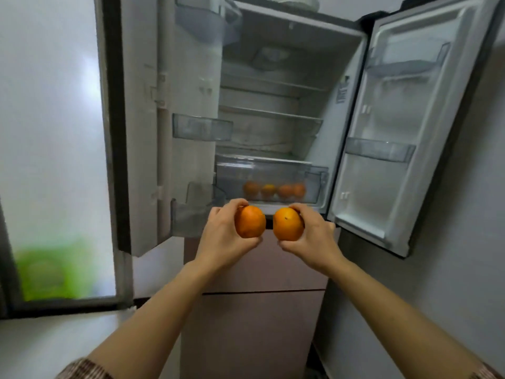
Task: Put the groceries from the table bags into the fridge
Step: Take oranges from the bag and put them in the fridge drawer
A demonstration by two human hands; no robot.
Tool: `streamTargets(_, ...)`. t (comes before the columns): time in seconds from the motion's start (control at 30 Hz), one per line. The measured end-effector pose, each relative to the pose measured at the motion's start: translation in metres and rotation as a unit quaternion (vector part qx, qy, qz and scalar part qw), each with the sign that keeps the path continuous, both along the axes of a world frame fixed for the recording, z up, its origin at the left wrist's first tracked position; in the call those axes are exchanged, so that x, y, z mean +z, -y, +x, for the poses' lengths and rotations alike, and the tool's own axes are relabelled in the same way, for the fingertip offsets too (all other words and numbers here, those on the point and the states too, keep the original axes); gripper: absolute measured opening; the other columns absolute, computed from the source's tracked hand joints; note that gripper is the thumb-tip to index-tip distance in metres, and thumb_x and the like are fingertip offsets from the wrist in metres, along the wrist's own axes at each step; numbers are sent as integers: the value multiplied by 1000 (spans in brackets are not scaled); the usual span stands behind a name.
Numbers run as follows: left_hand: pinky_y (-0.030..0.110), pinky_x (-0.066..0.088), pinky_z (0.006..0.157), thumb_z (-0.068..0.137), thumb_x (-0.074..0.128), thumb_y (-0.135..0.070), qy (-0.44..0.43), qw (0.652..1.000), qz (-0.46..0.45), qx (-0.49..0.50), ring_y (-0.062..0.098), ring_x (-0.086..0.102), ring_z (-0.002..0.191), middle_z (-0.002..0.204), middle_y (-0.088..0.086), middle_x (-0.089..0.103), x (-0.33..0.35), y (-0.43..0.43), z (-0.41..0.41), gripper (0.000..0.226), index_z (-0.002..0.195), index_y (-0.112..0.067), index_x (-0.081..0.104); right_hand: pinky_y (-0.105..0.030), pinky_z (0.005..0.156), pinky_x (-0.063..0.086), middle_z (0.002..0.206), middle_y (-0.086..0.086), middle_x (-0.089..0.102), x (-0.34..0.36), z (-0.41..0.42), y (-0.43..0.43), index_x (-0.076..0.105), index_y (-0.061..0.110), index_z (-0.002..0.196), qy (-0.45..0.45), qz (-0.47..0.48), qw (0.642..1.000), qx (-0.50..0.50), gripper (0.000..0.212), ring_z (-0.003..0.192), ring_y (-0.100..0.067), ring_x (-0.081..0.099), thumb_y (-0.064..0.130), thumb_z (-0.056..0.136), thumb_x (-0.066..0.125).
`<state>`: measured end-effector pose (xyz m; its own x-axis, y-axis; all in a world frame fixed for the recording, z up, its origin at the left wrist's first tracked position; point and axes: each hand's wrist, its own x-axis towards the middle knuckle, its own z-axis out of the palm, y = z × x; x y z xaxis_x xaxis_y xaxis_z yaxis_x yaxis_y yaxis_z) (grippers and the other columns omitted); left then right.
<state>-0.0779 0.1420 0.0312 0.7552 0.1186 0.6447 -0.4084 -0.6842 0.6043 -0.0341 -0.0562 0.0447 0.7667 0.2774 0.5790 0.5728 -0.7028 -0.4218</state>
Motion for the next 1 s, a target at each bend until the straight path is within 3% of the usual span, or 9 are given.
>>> streamTargets(0.17,26,38,82,64,83,-25,17,1000,-25,9,17,42,109,116,-4,55,20,21,84,69,124,-27,49,-49,91,45,113,7,56,9,78,22,43,36,119,-4,41,999,-19,68,101,-18,56,37,62,81)
streamTargets(0.4,31,43,88,65,82,-23,48,990,-131,34,19,45,110,112,-3,50,48,25,222,68,124,-30,48,-49,93,45,113,5,57,40,203,3,44,35,121,30,72,997,-11,69,104,-21,57,34,64,82)
streamTargets(0.5,24,36,86,65,82,-21,62,978,-196,46,19,45,114,119,3,53,63,17,295,66,123,-30,49,-52,93,45,107,4,54,65,267,-17,45,27,121,22,81,996,-3,68,103,-23,56,26,64,82)
streamTargets(0.7,28,34,87,66,78,-15,73,966,-213,127,25,41,116,120,7,57,83,5,404,68,128,-19,50,-50,87,46,107,-1,49,99,378,-52,38,25,107,27,80,996,-6,63,94,-27,53,29,61,81)
streamTargets(0.83,40,34,96,69,78,-24,-5,973,-101,206,30,45,117,121,9,60,90,-16,446,68,130,-20,49,-51,91,45,103,2,53,106,433,-61,39,26,108,-39,51,998,-15,61,96,-27,55,36,65,81)
streamTargets(1.0,50,30,104,70,71,-25,-215,941,7,261,32,51,114,110,7,62,100,-38,465,43,110,-25,56,-45,92,48,106,3,55,102,485,-77,51,29,112,-152,-41,988,-2,60,101,-23,56,42,62,80)
